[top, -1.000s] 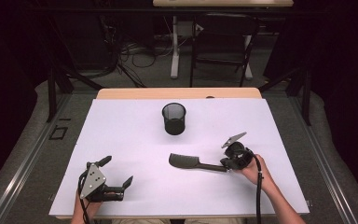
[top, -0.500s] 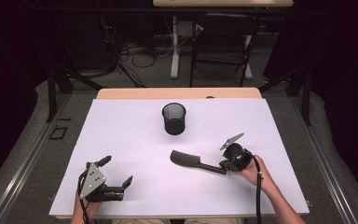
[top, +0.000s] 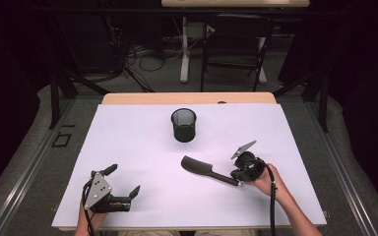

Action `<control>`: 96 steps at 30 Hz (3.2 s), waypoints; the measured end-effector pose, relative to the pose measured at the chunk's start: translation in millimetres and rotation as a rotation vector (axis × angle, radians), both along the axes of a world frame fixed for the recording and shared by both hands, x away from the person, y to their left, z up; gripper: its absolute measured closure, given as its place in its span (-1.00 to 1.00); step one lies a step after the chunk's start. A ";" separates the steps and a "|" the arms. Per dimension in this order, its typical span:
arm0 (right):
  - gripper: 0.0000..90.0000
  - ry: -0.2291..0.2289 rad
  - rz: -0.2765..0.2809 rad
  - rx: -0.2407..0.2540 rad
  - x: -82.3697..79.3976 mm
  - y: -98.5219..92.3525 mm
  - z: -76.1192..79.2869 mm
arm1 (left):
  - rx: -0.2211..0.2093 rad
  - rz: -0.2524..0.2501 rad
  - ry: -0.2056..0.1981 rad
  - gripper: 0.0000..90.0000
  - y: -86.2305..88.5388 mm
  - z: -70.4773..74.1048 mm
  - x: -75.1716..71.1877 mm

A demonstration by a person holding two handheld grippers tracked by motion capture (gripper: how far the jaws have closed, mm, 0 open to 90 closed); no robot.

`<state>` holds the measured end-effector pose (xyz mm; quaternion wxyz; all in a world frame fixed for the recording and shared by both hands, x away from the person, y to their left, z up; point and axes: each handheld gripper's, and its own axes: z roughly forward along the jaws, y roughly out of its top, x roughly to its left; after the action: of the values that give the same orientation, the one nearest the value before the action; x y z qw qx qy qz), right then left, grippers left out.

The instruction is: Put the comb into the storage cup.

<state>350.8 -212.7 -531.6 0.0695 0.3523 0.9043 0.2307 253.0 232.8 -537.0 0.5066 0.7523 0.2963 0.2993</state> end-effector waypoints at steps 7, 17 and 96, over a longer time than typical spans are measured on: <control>0.30 -0.057 -0.026 0.006 2.1 -7.4 8.3 | 0.001 0.000 0.000 -0.99 -0.2 -0.1 -0.1; -0.57 -0.085 -0.011 0.005 3.0 -8.6 13.2 | 0.002 -0.006 0.005 -0.99 -1.6 -0.7 0.8; 0.25 -0.108 0.313 -0.235 -0.8 82.5 10.8 | -0.001 -0.009 0.006 -0.99 -3.0 -1.0 1.8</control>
<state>349.9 -130.2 -520.7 0.1217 0.1842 0.9637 0.1500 254.7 229.9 -537.9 0.5076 0.7543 0.2943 0.2946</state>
